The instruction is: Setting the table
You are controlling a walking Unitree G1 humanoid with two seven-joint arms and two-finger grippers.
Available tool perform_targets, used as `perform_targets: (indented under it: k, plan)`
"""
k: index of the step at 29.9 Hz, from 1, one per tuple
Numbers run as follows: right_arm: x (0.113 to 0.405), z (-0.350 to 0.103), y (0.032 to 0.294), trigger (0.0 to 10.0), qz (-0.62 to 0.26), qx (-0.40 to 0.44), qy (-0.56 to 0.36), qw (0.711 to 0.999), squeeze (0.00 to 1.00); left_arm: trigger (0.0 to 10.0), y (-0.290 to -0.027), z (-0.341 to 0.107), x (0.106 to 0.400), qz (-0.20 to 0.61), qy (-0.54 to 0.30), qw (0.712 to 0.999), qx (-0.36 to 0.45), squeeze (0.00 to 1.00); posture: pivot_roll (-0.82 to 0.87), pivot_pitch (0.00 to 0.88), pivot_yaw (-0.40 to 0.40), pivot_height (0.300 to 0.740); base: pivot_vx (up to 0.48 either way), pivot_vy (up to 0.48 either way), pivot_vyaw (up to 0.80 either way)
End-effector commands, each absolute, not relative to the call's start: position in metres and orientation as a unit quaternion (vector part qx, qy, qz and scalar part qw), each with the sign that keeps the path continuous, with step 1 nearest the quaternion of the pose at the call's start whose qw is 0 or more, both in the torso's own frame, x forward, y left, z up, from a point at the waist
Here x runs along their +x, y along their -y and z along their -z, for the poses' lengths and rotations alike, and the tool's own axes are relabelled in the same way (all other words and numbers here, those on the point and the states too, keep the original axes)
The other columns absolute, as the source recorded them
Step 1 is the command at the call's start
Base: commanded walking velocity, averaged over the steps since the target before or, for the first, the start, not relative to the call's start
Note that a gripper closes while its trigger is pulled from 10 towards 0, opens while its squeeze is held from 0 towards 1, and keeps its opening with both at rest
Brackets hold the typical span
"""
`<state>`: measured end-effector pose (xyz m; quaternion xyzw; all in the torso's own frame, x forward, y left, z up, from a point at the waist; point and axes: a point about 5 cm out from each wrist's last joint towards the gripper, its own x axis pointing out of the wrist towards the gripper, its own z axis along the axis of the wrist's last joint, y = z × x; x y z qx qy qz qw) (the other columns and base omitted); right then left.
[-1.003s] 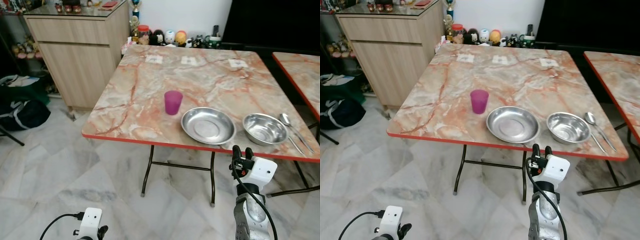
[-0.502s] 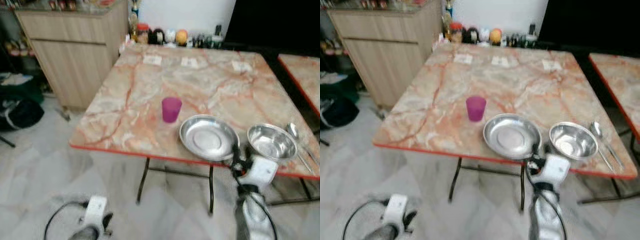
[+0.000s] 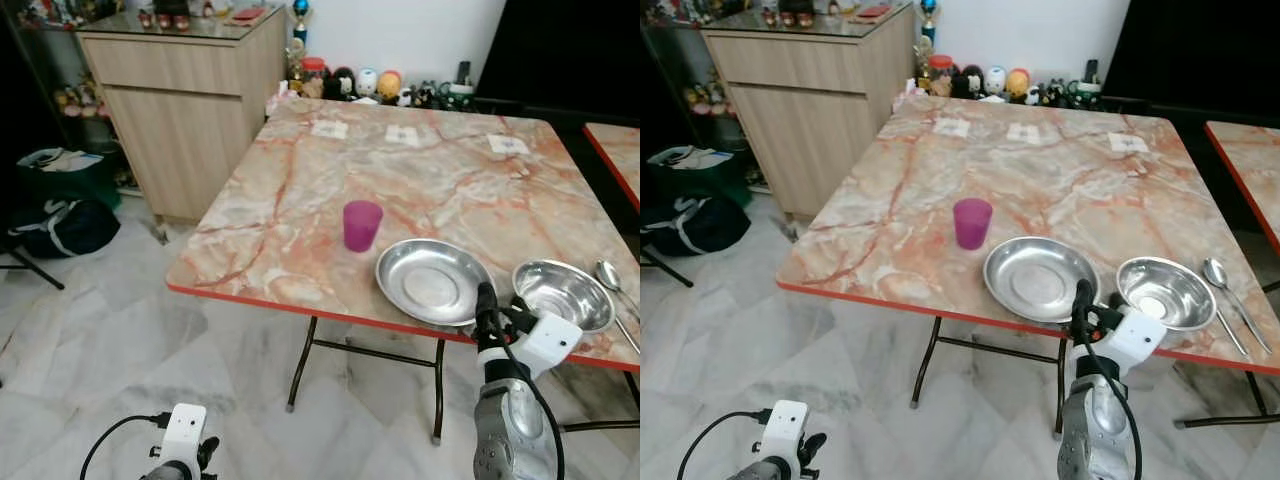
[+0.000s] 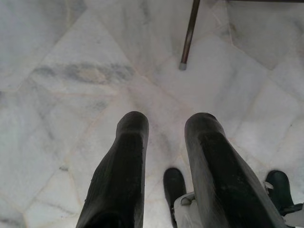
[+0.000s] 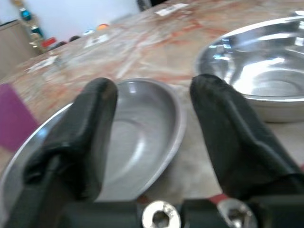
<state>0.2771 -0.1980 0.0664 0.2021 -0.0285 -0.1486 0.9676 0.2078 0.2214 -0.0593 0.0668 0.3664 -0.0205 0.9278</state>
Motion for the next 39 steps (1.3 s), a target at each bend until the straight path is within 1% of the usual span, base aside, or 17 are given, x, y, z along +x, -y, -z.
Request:
perform_targets:
  k: [1,2,3,4,5,8,14,18,24,35,39]
  plan:
    - [0.281,-0.070,0.200,10.0,0.163,0.222,0.024,0.961,1.00,10.0,-0.220,0.061,0.207,0.024,-0.374,0.925,0.067,0.00,0.06,0.000,-0.038,0.740,0.000,0.000,0.00]
    - [0.282,-0.070,0.200,10.0,0.166,0.229,0.022,0.959,1.00,10.0,-0.219,0.060,0.208,0.024,-0.373,0.925,0.067,0.00,0.06,0.000,-0.038,0.740,0.000,0.000,0.00]
    - [0.282,-0.068,0.200,10.0,0.167,0.237,0.017,0.957,0.22,10.0,-0.219,0.060,0.208,0.024,-0.373,0.925,0.067,0.00,0.06,0.000,-0.037,0.740,0.000,0.000,0.00]
    - [0.283,-0.068,0.200,10.0,0.166,0.241,0.014,0.956,0.22,10.0,-0.219,0.060,0.208,0.024,-0.373,0.925,0.066,0.00,0.06,0.000,-0.037,0.740,0.000,0.000,0.00]
    - [0.285,-0.065,0.198,10.0,0.166,0.264,-0.001,0.950,0.00,10.0,-0.219,0.060,0.208,0.023,-0.373,0.925,0.066,0.00,0.06,0.000,-0.037,0.740,0.000,0.000,0.00]
    - [0.286,-0.065,0.198,10.0,0.171,0.278,-0.002,0.945,0.00,10.0,-0.218,0.061,0.208,0.023,-0.374,0.925,0.066,0.00,0.06,0.000,-0.036,0.740,0.000,0.000,0.00]
    - [0.300,-0.068,0.201,10.0,0.177,0.305,-0.015,0.935,0.00,10.0,-0.218,0.061,0.208,0.024,-0.375,0.924,0.066,0.00,0.06,0.000,-0.035,0.740,0.000,0.000,0.00]
    - [0.305,-0.068,0.200,10.0,0.174,0.303,-0.028,0.937,0.00,10.0,-0.218,0.061,0.208,0.024,-0.376,0.924,0.066,0.00,0.07,0.000,-0.037,0.740,0.000,0.000,0.00]
    - [0.308,-0.058,0.196,10.0,0.175,0.304,-0.073,0.934,0.00,10.0,-0.218,0.061,0.208,0.024,-0.376,0.924,0.066,0.00,0.07,0.000,-0.036,0.740,0.000,0.000,0.00]
    - [0.316,-0.062,0.200,10.0,0.177,0.311,-0.076,0.931,0.00,10.0,-0.218,0.062,0.207,0.022,-0.378,0.923,0.065,0.00,0.07,0.000,-0.036,0.740,0.000,0.000,0.00]
    - [0.326,-0.062,0.198,10.0,0.169,0.299,-0.104,0.933,0.00,10.0,-0.219,0.062,0.206,0.022,-0.380,0.922,0.067,0.00,0.07,0.000,-0.032,0.740,0.000,0.000,0.00]
